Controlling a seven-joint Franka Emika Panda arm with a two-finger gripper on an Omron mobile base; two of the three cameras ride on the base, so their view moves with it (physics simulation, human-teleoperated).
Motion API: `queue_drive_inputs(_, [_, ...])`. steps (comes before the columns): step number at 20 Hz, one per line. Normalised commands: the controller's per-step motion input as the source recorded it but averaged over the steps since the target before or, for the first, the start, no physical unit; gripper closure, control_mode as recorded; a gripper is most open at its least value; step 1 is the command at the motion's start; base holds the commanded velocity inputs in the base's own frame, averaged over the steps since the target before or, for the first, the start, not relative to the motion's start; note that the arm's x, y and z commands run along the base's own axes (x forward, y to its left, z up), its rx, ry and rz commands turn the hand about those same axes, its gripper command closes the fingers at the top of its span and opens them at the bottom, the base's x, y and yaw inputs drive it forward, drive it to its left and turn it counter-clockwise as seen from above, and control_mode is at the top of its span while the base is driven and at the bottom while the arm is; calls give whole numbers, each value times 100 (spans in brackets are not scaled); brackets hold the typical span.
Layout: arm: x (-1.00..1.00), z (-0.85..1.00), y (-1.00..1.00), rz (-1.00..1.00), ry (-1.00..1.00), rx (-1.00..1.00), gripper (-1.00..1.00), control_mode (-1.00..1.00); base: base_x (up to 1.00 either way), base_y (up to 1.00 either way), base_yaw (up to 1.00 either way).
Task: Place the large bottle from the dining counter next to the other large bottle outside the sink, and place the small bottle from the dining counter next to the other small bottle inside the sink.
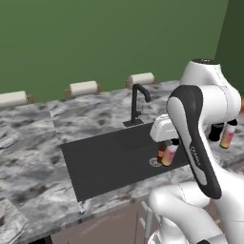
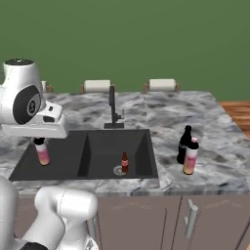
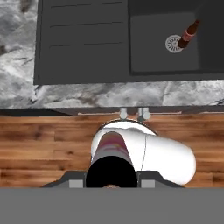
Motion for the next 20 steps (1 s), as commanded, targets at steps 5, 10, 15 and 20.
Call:
queue_drive_inputs(5, [6, -43, 0, -21, -16, 3, 100, -100, 0, 0, 0])
queue_drive_inputs(10, [3, -3, 0, -20, -6, 0, 100, -100, 0, 0, 0])
queue_drive_inputs(15, [56, -1, -4, -12, 20, 0, 100, -100, 0, 0, 0])
queue_drive_inputs(20, [92, 0, -13, -7, 21, 0, 100, -100, 0, 0, 0])
